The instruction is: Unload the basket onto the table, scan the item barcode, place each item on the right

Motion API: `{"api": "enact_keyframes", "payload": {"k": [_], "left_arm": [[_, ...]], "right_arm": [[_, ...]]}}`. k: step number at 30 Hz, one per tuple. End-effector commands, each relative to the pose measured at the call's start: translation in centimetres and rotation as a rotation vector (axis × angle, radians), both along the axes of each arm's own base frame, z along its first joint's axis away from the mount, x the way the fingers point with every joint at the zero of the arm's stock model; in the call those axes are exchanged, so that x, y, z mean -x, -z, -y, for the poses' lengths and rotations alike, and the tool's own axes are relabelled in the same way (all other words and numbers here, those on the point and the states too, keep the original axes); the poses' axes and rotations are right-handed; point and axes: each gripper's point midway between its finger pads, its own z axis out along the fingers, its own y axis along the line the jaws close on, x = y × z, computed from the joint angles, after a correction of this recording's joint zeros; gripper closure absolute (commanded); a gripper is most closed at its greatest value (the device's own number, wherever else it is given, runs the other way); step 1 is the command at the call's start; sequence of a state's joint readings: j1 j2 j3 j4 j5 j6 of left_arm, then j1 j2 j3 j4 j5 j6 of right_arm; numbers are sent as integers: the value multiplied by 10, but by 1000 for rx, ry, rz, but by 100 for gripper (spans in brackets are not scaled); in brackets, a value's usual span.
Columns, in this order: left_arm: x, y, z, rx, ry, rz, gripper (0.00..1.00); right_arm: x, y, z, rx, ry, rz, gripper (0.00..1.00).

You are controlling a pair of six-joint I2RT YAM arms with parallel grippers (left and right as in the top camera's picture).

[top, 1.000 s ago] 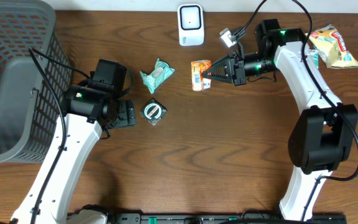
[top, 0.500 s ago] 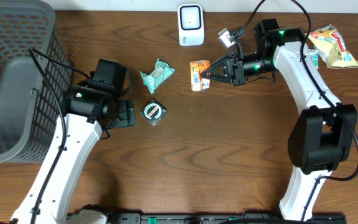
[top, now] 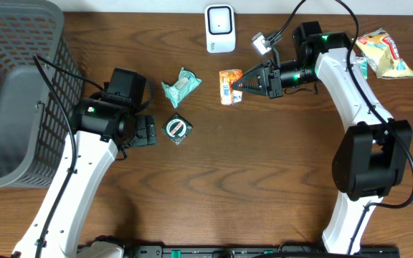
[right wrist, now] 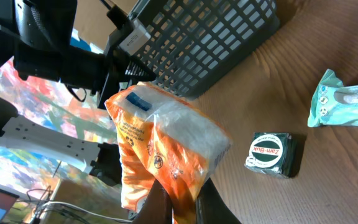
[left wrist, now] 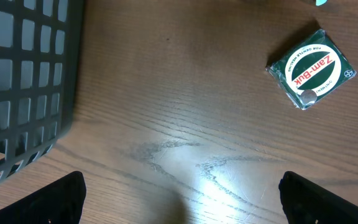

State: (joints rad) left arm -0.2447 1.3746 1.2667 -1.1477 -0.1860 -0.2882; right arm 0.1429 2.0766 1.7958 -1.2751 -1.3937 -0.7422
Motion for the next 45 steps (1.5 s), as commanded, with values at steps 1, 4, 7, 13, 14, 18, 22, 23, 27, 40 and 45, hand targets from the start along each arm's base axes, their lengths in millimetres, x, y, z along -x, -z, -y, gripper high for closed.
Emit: {"api": "enact_keyframes", "payload": {"k": [1,4,7,13,14,18,22,23,27,40,45], "left_arm": [[0,1,-3,-10,-7,-5,2],[0,1,-3,-10,-7,-5,2],[0,1,-3,-10,-7,-5,2],[0,1,-3,-10,-7,-5,2],[0,1,-3,-10,-7,-5,2],[0,1,-3,-10,-7,-5,2],[0,1,-3,-10,-7,-5,2],[0,1,-3,-10,-7,-5,2],[0,1,-3,-10,-7,-5,2],[0,1,-3,-10,-7,-5,2],[0,1,-3,-10,-7,-5,2]], "right_arm": [[3,-12,-1,-20,-3,18,99],[3,-9,-1,-3,-1,23,99],[0,-4,0,26,3,29,99],[-19,3,-1,88,61,-15,99],[-22,3,-1,87,66,-14,99],[-26,2,-1,82,72,8,99],[-28,2,-1,84,74,21,99],[-28,3,-1,92,76,23,99],[-31,10,1,133,88,31,99],[-79,90,37,746,402,54,99],[-100,110,56,1066,522,227,99]]}}
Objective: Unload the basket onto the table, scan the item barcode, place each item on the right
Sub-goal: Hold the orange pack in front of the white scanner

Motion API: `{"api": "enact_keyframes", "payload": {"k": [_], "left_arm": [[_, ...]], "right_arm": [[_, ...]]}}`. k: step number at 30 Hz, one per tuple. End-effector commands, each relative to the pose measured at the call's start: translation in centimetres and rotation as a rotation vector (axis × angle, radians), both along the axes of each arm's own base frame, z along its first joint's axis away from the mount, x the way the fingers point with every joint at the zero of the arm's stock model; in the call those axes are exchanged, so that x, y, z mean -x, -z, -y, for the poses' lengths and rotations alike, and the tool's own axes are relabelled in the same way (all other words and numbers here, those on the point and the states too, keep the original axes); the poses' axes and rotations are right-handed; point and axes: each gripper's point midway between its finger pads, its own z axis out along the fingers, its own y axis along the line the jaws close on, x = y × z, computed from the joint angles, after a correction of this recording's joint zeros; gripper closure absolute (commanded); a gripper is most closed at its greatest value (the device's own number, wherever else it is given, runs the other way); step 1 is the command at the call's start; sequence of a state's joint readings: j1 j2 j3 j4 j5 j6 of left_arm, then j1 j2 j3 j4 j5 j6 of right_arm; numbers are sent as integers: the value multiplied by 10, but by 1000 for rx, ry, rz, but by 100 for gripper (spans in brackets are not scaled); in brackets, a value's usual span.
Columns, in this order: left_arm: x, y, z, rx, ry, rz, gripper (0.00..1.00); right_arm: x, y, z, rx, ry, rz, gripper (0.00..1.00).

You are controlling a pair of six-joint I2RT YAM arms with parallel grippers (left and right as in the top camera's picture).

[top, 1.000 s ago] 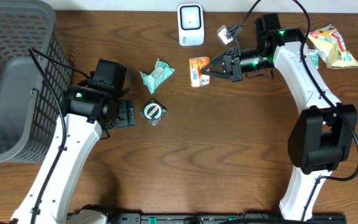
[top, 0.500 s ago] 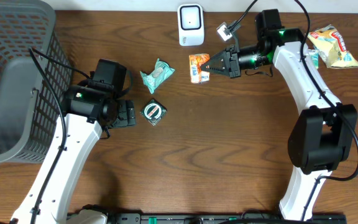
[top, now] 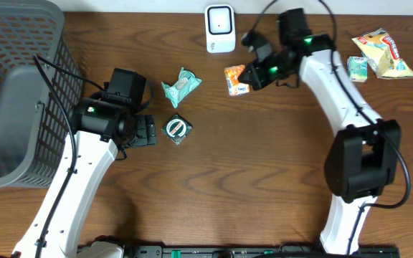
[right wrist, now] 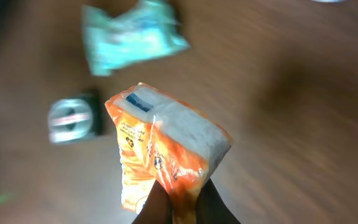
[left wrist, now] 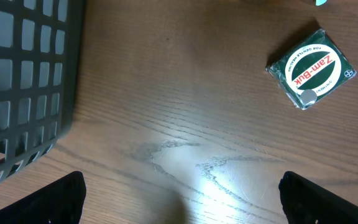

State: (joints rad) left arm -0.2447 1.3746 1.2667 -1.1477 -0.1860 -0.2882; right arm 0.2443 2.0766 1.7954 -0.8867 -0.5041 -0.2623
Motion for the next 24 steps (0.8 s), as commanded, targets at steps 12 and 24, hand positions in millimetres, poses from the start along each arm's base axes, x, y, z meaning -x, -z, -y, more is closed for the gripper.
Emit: {"api": "enact_keyframes", "payload": {"k": [12,24], "left_arm": [[0,1,-3,-10,-7,-5,3],[0,1,-3,-10,-7,-5,2]], "right_arm": [[-106,-16,16,795,19,693,99],[-160,-38,-24,818,-135,1072,99]]}}
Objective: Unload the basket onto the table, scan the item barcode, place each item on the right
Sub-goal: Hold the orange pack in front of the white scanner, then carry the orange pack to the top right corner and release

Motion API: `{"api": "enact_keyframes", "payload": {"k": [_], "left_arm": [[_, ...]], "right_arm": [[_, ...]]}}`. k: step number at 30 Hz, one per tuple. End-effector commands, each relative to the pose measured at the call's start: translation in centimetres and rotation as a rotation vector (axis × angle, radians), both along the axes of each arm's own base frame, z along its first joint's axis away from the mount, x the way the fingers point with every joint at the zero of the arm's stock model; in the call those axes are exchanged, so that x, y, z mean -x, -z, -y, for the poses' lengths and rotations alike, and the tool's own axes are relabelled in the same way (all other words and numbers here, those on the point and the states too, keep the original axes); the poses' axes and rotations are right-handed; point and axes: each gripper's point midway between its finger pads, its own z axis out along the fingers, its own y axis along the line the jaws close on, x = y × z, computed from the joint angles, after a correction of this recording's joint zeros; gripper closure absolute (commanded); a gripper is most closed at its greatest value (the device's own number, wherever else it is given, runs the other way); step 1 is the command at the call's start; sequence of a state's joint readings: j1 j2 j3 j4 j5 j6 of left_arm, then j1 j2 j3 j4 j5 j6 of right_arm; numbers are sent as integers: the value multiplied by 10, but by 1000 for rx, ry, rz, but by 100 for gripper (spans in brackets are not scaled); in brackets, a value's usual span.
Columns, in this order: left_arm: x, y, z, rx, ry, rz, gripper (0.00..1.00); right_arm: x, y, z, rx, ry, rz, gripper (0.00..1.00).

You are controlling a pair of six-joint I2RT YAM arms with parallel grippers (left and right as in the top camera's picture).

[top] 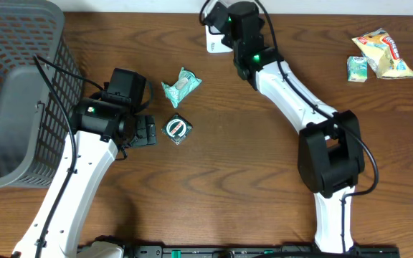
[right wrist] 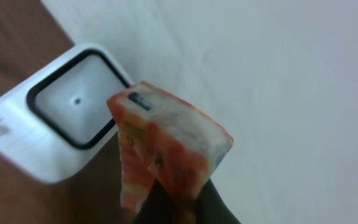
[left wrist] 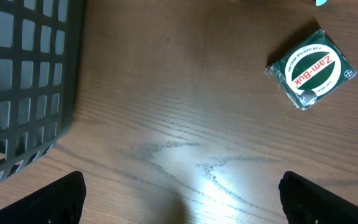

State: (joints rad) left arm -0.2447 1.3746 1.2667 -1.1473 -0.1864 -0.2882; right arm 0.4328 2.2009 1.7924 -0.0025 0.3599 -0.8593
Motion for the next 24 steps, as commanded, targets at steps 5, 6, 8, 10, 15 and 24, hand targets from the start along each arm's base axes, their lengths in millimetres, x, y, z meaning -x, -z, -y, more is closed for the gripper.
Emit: {"api": "enact_keyframes", "payload": {"k": [5,6,8,10,15,24], "left_arm": [[0,1,-3,-10,-7,-5,2],[0,1,-3,-10,-7,-5,2],[0,1,-3,-10,-7,-5,2],[0,1,-3,-10,-7,-5,2],[0,1,-3,-10,-7,-5,2],[0,1,-3,-10,-7,-5,2]], "right_arm": [[-22,35,-17,101,-80,58,99],[-27,36,-18,99,-79,71,99],[-34,36,-21,100,-81,87,99],[-41,35,-28,106,-107,109,99],[-47,34,-45,194,-188,161,99],[-47,35,-38,251,-145,162,99]]}}
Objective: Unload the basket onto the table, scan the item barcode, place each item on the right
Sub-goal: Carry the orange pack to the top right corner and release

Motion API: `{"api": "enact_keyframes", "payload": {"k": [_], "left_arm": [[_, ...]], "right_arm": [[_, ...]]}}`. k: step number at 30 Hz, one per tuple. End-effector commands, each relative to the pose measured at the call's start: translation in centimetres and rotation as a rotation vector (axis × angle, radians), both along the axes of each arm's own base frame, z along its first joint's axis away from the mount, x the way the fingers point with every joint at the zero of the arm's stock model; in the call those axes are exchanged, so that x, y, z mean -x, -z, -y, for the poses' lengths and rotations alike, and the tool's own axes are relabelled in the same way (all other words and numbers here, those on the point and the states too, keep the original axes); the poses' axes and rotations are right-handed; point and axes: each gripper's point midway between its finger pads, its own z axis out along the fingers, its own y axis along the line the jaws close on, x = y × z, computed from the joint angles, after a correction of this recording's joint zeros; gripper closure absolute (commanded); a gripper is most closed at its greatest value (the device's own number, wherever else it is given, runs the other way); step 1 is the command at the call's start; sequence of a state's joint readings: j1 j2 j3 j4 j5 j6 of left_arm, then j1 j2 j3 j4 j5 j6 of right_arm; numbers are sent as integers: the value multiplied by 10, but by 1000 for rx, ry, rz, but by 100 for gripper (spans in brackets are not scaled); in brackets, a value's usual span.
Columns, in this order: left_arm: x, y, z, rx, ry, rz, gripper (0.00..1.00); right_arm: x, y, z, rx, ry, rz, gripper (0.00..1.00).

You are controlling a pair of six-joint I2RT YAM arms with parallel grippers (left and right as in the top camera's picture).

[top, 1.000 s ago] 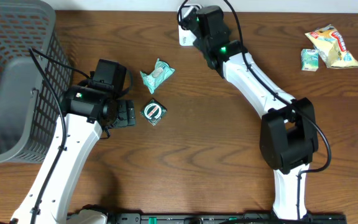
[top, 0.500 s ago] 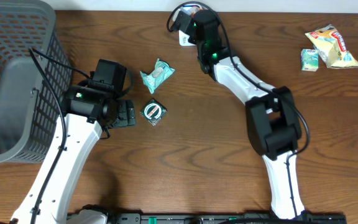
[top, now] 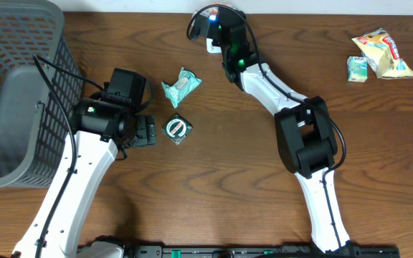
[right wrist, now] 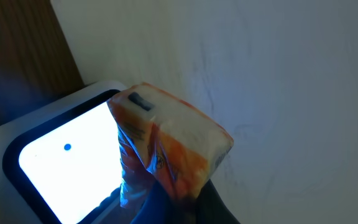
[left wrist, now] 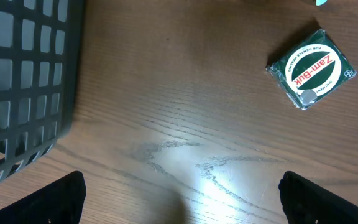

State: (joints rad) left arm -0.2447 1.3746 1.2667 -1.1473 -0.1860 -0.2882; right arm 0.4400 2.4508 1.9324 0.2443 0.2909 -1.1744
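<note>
My right gripper (right wrist: pixel 174 200) is shut on an orange and white packet (right wrist: pixel 166 146), held right in front of the white scanner (right wrist: pixel 17 186). The scanner's window (right wrist: pixel 67 158) glows bright white with a blue dot, and blue light falls on the packet. From overhead the right gripper (top: pixel 219 23) covers most of the scanner (top: pixel 210 45) at the table's far edge, and the packet is hidden under it. My left gripper (left wrist: pixel 182 208) hangs open over bare wood, with nothing between its fingers (left wrist: pixel 58 198).
A green Zam-Buk tin (top: pixel 177 129) lies right of the left gripper (top: pixel 146 132), a teal pack (top: pixel 181 85) beyond it. A grey mesh basket (top: pixel 13 86) fills the far left. Two snack packets (top: pixel 382 54) lie at the far right.
The right gripper moved closer to the scanner with the orange packet. The scanner window, dark before, now glows white and blue. The left arm has not moved.
The right gripper held the orange packet over the table's middle, right of the scanner. Then it carried the packet nearer, above the teal pack's side, then up against the unlit scanner. Now the scanner is lit. The left gripper stayed open throughout.
</note>
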Motion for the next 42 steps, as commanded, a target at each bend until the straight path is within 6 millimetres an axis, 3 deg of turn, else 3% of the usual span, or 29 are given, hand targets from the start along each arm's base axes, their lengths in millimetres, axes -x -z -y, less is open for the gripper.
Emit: {"api": "enact_keyframes", "payload": {"k": [1,5,7,11,14,18,24,26,28,30,32,33,35,36,38,42], "left_arm": [[0,1,-3,-11,-7,-6,2],[0,1,-3,-10,-7,-5,2],[0,1,-3,-10,-7,-5,2],[0,1,-3,-11,-7,-5,2],[0,1,-3,-11,-7,-5,2],[0,1,-3,-10,-7,-5,2],[0,1,-3,-11,-7,-5,2],[0,1,-3,-11,-7,-5,3],[0,1,-3,-11,-7,-5,2],[0,1,-3,-11,-7,-5,2],[0,1,-3,-11,-7,-6,2],[0,1,-3,-11,-7,-5,2],[0,1,-3,-11,-7,-5,2],[0,1,-3,-11,-7,-5,2],[0,1,-3,-11,-7,-5,2],[0,1,-3,-11,-7,-5,2]], "right_arm": [[-4,-10,4,29,41,31,99],[-10,-33,25,-112,166,66,99],[-14,-49,45,-210,247,85,99],[-16,-64,112,-305,417,52,99],[-10,-57,162,-330,529,-30,99],[9,-29,239,-339,706,-171,99],[57,14,355,-231,973,-364,99],[68,20,375,-253,1030,-385,98],[77,24,391,-289,1087,-396,88],[85,28,403,-320,1132,-403,99],[92,30,416,-345,1175,-407,99],[95,31,421,-357,1192,-405,89],[99,32,429,-360,1211,-412,36],[101,33,430,-358,1215,-417,21],[104,34,431,-346,1226,-424,1],[106,28,426,-369,1232,-416,1]]}}
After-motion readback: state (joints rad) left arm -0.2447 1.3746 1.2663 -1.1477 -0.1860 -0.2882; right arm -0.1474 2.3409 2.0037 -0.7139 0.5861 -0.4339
